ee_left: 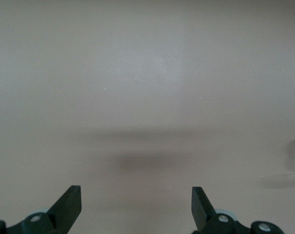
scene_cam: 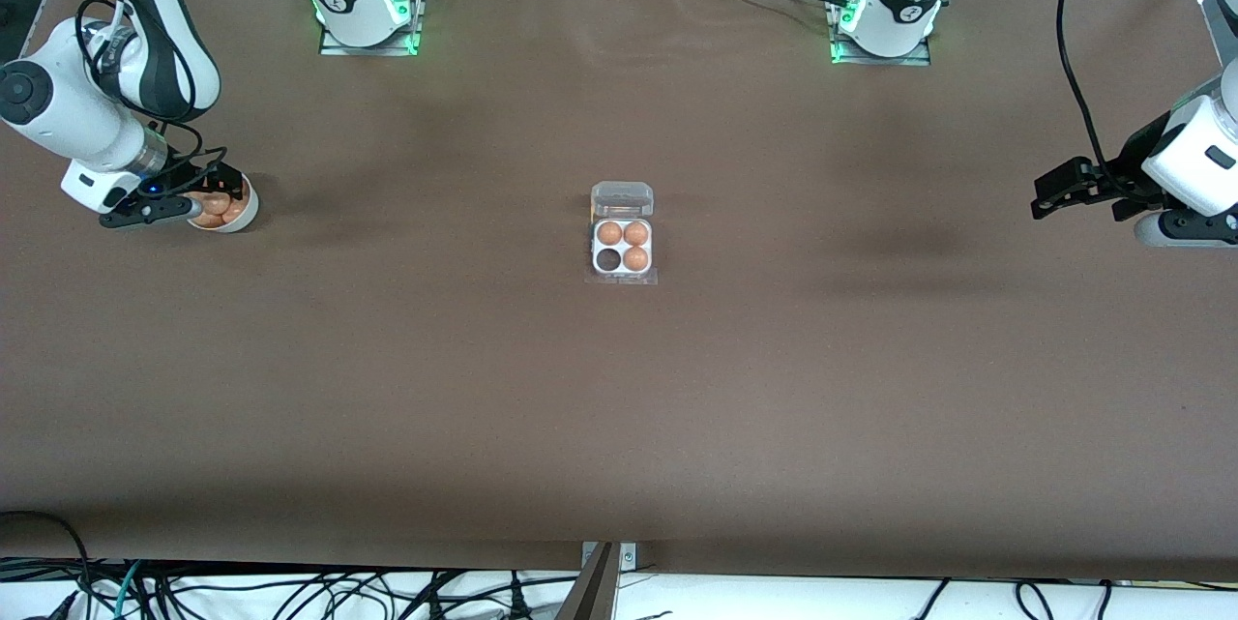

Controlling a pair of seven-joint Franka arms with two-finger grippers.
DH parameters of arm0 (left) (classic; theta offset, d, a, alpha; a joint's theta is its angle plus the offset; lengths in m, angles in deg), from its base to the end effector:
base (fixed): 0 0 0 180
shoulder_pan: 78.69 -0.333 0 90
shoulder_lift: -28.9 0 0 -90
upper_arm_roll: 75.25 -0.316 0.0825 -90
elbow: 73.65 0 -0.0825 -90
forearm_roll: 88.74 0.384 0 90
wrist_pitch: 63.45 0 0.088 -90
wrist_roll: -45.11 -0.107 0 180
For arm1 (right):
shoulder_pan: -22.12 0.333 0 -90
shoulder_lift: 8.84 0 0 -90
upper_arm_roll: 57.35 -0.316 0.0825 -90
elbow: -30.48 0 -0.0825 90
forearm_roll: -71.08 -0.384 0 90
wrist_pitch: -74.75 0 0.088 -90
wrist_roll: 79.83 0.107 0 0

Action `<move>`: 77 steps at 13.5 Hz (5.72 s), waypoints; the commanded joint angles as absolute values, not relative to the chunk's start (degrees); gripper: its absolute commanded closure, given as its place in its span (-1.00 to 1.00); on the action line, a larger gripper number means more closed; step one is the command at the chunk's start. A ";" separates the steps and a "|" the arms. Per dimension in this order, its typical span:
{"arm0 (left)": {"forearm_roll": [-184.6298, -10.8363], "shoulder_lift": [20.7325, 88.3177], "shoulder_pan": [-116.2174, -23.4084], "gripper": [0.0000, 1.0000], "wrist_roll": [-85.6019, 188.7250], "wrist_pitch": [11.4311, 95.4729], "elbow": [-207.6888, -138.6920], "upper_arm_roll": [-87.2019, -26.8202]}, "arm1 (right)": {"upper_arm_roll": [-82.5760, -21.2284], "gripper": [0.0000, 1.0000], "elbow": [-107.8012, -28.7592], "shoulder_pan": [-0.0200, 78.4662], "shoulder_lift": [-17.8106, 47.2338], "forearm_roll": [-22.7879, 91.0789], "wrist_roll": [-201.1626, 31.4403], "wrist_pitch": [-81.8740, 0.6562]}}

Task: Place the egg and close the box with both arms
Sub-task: 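Move the right gripper over the egg bowl and grasp an egg, then lift the egg with the right gripper and carry it to the carton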

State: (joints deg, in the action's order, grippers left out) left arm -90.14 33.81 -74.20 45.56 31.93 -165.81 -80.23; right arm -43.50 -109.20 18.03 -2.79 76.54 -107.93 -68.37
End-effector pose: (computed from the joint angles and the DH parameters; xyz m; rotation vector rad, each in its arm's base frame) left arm 0.5852 0.0007 0.5660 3.1243 0.0294 -0.0456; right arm 0.4593 -0.1494 0.2582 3.0571 0.3928 -0.1103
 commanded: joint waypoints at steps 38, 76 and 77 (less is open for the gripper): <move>-89.44 34.09 -74.29 -1.00 45.99 30.60 -163.83 -80.26 | -44.77 0.32 -97.77 18.52 -0.40 74.78 -110.15 -54.29; -89.44 34.09 -74.38 -1.00 45.99 30.60 -163.39 -80.26 | -50.41 0.46 -71.56 43.91 27.36 -23.20 -47.75 -32.12; -89.44 34.09 -74.38 -1.00 45.99 30.60 -163.39 -80.26 | -50.58 0.46 -71.56 44.79 28.24 -26.45 -47.75 -33.00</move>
State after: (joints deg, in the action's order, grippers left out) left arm -90.14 33.81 -74.24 45.58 31.85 -164.85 -80.33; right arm -50.41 -71.48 43.07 26.72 -21.32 -48.73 -31.41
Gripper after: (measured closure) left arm 0.000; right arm 0.529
